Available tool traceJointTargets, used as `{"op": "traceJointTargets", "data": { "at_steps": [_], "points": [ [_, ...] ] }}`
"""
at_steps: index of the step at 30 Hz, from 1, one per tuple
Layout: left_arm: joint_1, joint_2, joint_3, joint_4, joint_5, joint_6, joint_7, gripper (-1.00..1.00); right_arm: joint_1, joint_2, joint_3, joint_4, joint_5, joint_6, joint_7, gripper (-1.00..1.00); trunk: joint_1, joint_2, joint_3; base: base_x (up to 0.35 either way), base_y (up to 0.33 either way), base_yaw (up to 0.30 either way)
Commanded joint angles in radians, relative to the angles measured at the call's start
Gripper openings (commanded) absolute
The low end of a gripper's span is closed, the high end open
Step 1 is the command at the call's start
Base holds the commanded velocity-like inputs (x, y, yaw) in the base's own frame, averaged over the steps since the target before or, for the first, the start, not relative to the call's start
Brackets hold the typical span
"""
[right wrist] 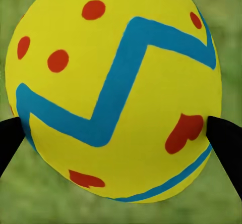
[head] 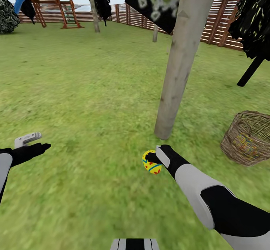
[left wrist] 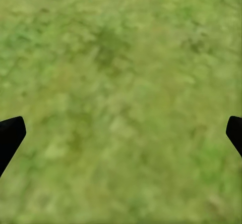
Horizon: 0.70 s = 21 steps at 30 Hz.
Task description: Take the three Easter eggs out of the wicker basket on the lawn in the garden, then place them on the lawn next to a single tree (choose any tree) so that all three eggs are next to the same tree and none are left in the basket.
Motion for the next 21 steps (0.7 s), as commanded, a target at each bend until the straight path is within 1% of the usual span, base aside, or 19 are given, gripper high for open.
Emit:
{"op": "traceJointTargets", "data": {
  "at_steps": [1, 3, 14, 16, 18, 21],
  "points": [
    [-0.001, 0.0, 0.0, -0.001, 0.011, 0.003, 0.01, 1.0, 0.0, 0.0, 0.008, -0.002, -0.011, 0.003, -0.008, -1.0, 0.0, 0.0, -0.001, 0.012, 0.0, 0.0],
    [-0.002, 0.0, 0.001, -0.001, 0.011, 0.003, 0.01, 1.0, 0.0, 0.0, 0.009, -0.001, -0.011, 0.003, -0.008, -1.0, 0.0, 0.0, -0.001, 0.006, 0.0, 0.0],
    [-0.004, -0.001, 0.002, -0.001, 0.011, 0.003, 0.011, 1.0, 0.0, 0.0, 0.011, -0.004, -0.008, -0.001, -0.009, -1.0, 0.005, -0.003, -0.043, 0.001, 0.0, 0.0],
    [-0.004, -0.001, 0.001, -0.001, 0.011, 0.003, 0.013, 1.0, -0.001, 0.001, 0.027, -0.006, -0.004, -0.001, -0.009, -1.0, 0.006, -0.003, -0.051, 0.0, 0.0, 0.0],
    [-0.004, -0.001, 0.002, -0.001, 0.011, 0.003, 0.014, 1.0, -0.003, 0.002, 0.046, -0.011, 0.009, -0.001, -0.009, -1.0, 0.007, -0.004, -0.059, 0.0, 0.0, 0.0],
    [-0.004, -0.001, 0.002, -0.001, 0.011, 0.003, 0.015, 1.0, -0.006, 0.002, 0.057, -0.014, 0.018, -0.002, -0.009, -1.0, 0.008, -0.005, -0.07, 0.0, 0.0, 0.0]
  ]
}}
